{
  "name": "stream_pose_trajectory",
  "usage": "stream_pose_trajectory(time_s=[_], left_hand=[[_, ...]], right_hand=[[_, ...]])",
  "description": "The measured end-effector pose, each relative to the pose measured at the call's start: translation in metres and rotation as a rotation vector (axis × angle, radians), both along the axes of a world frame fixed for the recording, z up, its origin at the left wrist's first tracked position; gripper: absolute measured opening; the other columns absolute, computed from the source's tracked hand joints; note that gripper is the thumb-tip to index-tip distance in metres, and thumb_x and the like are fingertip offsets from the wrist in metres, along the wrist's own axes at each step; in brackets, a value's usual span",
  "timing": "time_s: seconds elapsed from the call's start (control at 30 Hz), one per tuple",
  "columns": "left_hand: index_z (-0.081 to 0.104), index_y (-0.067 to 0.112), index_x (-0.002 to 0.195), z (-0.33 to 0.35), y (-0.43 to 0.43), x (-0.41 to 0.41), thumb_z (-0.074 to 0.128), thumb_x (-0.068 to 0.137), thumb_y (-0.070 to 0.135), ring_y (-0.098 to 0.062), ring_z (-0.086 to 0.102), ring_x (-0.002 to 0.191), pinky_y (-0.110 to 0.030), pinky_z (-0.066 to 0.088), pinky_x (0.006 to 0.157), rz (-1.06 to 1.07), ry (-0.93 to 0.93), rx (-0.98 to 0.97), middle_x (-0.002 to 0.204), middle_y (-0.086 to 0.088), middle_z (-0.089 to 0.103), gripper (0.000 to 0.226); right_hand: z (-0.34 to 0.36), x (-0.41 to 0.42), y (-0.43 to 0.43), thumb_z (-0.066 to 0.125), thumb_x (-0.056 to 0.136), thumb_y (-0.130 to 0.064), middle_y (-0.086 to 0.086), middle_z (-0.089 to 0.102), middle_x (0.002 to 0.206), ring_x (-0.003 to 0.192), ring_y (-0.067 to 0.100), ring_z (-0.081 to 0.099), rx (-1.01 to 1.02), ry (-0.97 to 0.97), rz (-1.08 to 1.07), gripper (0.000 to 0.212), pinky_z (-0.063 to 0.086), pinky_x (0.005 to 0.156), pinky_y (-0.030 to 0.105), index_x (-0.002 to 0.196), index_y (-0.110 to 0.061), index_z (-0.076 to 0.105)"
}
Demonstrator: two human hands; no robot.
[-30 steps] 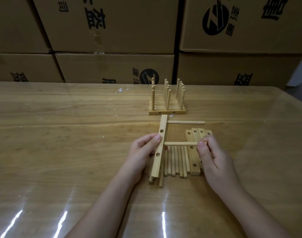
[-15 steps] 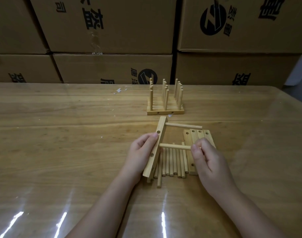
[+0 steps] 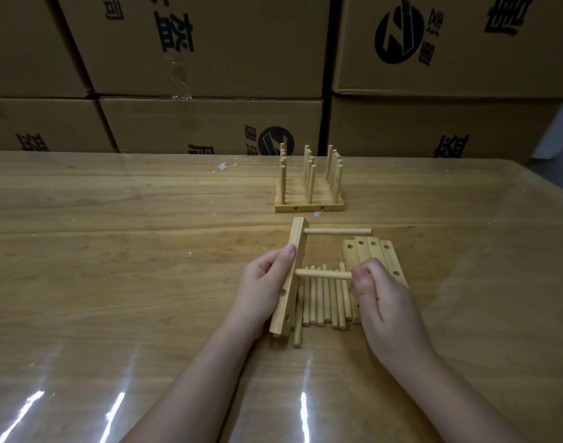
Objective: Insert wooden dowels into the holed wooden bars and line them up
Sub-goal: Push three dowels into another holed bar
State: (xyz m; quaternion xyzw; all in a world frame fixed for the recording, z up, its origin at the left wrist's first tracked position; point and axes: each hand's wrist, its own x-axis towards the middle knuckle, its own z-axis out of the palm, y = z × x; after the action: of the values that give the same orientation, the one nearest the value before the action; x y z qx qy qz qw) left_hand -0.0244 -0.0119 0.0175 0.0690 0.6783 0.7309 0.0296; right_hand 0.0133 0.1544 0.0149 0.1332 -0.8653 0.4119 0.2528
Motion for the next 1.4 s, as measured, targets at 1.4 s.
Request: stream_pose_trajectory(time_s=[1.4], left_hand=[[0.074, 0.025, 0.096, -0.007, 0.002, -0.005, 0.054, 0.088, 0.045, -0.002, 0.067, 0.077, -0.021, 0.049, 0.071, 0.101, 0.007, -0.048, 0.078, 0.010, 0.073, 0.029]], right_hand=[[-0.006, 0.003, -0.012, 0.031, 0.089, -0.058, -0.010, 0.042, 0.050, 0.046, 0.003, 0.037, -0.357, -0.224, -0.012, 0.048, 0.033, 0.047, 0.018, 0.062, -0.020, 0.042]])
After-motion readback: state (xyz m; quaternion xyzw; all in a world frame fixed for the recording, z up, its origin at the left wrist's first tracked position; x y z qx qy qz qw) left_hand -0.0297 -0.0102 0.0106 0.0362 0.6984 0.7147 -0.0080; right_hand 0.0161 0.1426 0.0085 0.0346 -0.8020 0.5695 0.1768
